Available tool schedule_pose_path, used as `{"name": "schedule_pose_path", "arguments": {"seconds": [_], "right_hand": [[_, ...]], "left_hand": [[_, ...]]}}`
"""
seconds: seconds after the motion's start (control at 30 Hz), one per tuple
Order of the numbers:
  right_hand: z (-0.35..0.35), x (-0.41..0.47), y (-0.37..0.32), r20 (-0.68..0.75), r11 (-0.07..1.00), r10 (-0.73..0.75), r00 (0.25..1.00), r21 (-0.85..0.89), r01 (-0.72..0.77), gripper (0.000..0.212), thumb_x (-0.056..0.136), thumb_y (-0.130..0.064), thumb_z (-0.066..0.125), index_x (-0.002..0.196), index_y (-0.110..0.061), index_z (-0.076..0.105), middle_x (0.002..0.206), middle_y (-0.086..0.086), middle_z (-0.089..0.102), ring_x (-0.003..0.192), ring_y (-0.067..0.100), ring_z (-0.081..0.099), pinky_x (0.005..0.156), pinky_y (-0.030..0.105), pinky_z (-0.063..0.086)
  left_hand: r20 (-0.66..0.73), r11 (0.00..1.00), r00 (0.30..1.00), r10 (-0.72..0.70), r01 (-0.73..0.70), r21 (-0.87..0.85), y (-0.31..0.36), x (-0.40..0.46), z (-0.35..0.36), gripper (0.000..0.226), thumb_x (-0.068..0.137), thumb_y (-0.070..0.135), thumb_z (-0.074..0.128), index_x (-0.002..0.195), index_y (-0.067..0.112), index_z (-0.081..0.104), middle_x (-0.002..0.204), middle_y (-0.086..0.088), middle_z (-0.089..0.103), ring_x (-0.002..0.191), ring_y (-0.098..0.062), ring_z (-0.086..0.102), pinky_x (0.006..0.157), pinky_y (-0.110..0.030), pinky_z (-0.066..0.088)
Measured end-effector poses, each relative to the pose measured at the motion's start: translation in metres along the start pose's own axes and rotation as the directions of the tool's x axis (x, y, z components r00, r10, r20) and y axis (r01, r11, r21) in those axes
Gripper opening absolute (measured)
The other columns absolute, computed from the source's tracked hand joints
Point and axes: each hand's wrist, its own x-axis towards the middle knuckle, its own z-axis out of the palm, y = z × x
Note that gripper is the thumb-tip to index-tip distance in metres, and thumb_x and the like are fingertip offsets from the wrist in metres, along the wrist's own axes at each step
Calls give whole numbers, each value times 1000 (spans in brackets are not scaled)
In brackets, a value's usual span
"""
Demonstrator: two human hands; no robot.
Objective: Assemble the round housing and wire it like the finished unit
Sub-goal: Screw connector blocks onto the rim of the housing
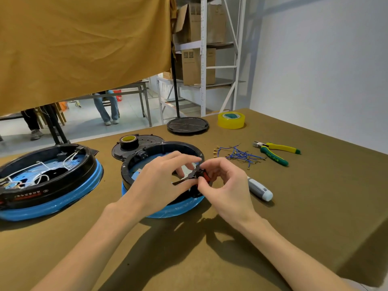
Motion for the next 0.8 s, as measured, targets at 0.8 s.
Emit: {"name": "schedule_pose_path", "arguments": {"seconds": [0.8], "right_hand": [[-2,-3,6,132,973,5,991,-228,25,21,84,-19,82,104,-21,76,92,-12,68,83,8,64,69,20,55]], "left_hand": [[295,976,938,-181,209,-68,-28,-1,3,47,92,34,72,136,44,60,110,34,64,103,18,59,79,-3,49]]}}
